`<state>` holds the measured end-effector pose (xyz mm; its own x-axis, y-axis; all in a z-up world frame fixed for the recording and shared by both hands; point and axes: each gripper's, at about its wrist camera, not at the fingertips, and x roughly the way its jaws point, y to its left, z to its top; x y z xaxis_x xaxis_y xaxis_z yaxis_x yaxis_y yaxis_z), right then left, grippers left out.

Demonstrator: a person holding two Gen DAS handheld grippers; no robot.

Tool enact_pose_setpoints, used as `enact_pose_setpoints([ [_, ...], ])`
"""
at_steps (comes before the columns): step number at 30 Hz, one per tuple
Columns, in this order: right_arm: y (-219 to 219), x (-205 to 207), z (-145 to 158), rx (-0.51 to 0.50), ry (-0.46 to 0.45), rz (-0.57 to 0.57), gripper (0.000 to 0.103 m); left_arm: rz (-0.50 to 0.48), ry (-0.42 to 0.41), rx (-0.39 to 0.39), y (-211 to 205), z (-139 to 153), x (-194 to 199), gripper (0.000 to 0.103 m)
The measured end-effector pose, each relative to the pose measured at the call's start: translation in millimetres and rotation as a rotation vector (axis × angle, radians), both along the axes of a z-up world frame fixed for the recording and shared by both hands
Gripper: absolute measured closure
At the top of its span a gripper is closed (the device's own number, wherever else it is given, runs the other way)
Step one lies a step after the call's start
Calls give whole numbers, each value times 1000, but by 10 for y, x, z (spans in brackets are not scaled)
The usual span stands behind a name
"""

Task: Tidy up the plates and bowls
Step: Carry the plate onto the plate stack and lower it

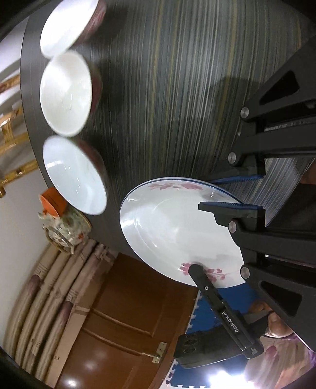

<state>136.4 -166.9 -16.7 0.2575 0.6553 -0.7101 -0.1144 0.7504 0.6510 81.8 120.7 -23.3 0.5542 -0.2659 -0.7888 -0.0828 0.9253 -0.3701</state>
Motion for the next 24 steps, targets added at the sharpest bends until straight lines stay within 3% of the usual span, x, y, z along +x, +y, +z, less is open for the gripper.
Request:
enact_pose_setpoints([
  [24, 558, 322, -39, -20, 40, 51, 86, 83, 48, 20, 381, -323, 105, 84],
])
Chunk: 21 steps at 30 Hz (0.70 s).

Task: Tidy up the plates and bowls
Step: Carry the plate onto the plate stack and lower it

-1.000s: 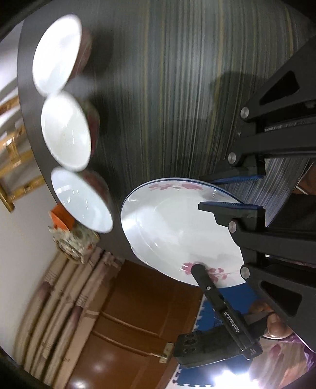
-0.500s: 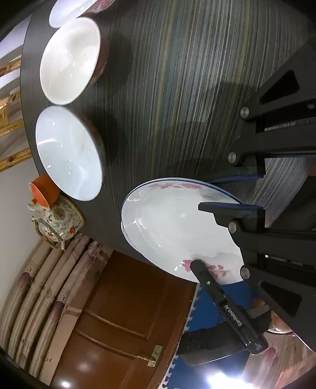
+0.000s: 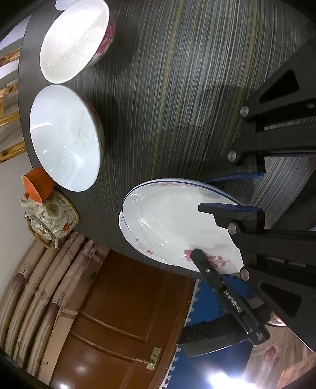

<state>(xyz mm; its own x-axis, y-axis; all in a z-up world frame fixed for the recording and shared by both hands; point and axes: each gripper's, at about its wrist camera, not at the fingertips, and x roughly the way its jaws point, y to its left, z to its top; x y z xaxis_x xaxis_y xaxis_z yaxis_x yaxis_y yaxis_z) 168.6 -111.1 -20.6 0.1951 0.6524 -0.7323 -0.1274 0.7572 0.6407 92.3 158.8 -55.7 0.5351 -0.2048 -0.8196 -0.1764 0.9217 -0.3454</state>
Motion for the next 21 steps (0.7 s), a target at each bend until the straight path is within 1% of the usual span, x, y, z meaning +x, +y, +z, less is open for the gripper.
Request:
enact_pose_setpoints([
  [4, 5, 34, -8, 21, 13, -7, 86, 17, 1, 7, 33, -18, 6, 83],
  [8, 49, 55, -5, 26, 18, -8, 86, 32, -5, 32, 38, 12, -1, 73],
  [11, 71, 64, -2, 32, 21, -8, 86, 52, -47, 87, 39, 130, -36, 66],
  [13, 96, 73, 10, 30, 17, -7, 86, 68, -80, 134, 38, 225, -68, 65],
  [15, 117, 91, 24, 32, 13, -7, 85, 73, -100, 155, 50, 279, -79, 63],
  [21, 170, 117, 34, 25, 9, -2, 85, 75, -80, 133, 87, 248, -52, 63],
])
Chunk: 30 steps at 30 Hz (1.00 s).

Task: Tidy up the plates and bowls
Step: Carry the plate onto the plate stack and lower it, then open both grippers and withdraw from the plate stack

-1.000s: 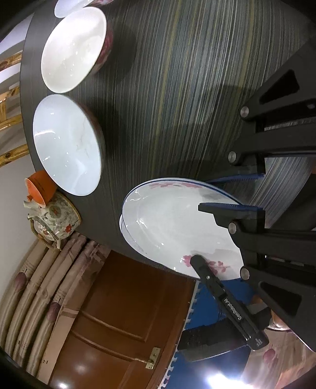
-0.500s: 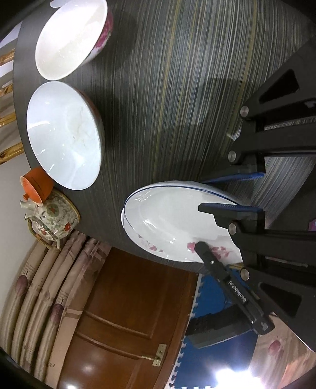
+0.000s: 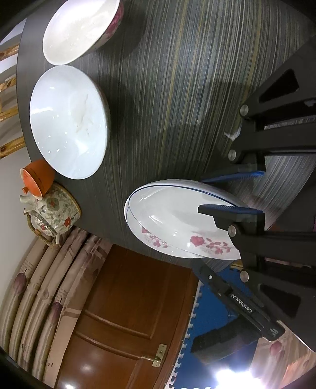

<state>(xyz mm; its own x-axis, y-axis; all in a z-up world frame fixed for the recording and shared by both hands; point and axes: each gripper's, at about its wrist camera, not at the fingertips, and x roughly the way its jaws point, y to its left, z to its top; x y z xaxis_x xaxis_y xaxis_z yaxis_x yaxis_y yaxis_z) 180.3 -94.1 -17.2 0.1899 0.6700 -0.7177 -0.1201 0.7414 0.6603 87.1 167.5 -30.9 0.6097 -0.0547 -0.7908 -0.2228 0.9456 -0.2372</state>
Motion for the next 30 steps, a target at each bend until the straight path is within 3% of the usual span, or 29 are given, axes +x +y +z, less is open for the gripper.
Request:
enact_pose_setpoints([
  [17, 115, -1, 10, 1, -12, 19, 82, -21, 7, 17, -74, -5, 30, 63],
  [30, -41, -99, -121, 15, 12, -21, 81, -36, 24, 13, -125, -61, 40, 63],
])
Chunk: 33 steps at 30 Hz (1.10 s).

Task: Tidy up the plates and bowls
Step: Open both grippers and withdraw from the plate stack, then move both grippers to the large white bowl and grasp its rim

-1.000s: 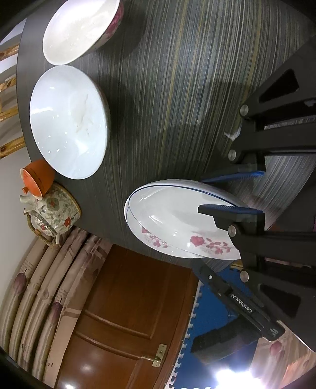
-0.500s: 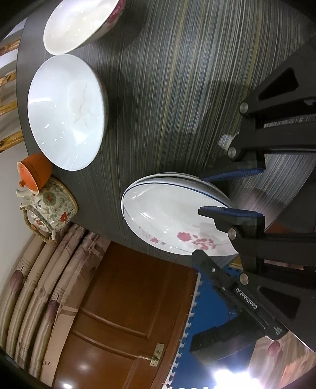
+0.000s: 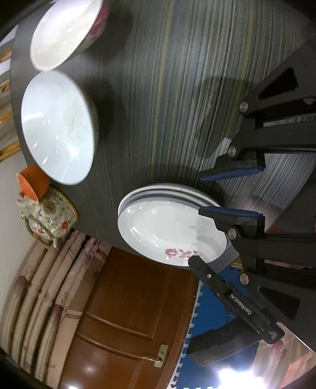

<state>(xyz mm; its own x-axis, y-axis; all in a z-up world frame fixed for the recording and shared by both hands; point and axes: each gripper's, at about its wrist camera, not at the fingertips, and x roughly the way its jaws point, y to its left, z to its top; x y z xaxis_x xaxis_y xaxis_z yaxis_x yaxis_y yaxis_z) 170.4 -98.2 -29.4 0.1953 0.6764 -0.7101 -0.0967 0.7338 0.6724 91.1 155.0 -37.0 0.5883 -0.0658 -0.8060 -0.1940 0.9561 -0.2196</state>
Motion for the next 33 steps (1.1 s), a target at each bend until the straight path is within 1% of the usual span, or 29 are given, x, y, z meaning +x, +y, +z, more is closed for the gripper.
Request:
enact_pose_setpoints([
  [3, -100, -53, -80, 4, 17, -27, 80, -19, 0, 13, -62, -10, -1, 63],
  [10, -476, -246, -239, 5, 38, -113, 68, -69, 1, 77, -256, -18, -20, 63],
  [17, -807, -349, -209, 21, 35, -194, 61, -110, -8, 156, -456, 57, -17, 63],
  [21, -925, -330, -140, 46, 28, -235, 60, -134, -18, 198, -559, 127, 3, 61],
  [23, -975, -312, -78, 61, 17, -253, 60, -150, -19, 195, -605, 160, 47, 60],
  [27, -1018, -232, 40, 111, 10, -283, 59, -179, -19, 159, -683, 238, 201, 60],
  [31, -1046, -95, 127, 149, 7, -320, 58, -211, -15, 90, -730, 331, 452, 60],
  [33, -1050, -42, 159, 156, 7, -334, 54, -223, -16, 57, -751, 378, 593, 60],
])
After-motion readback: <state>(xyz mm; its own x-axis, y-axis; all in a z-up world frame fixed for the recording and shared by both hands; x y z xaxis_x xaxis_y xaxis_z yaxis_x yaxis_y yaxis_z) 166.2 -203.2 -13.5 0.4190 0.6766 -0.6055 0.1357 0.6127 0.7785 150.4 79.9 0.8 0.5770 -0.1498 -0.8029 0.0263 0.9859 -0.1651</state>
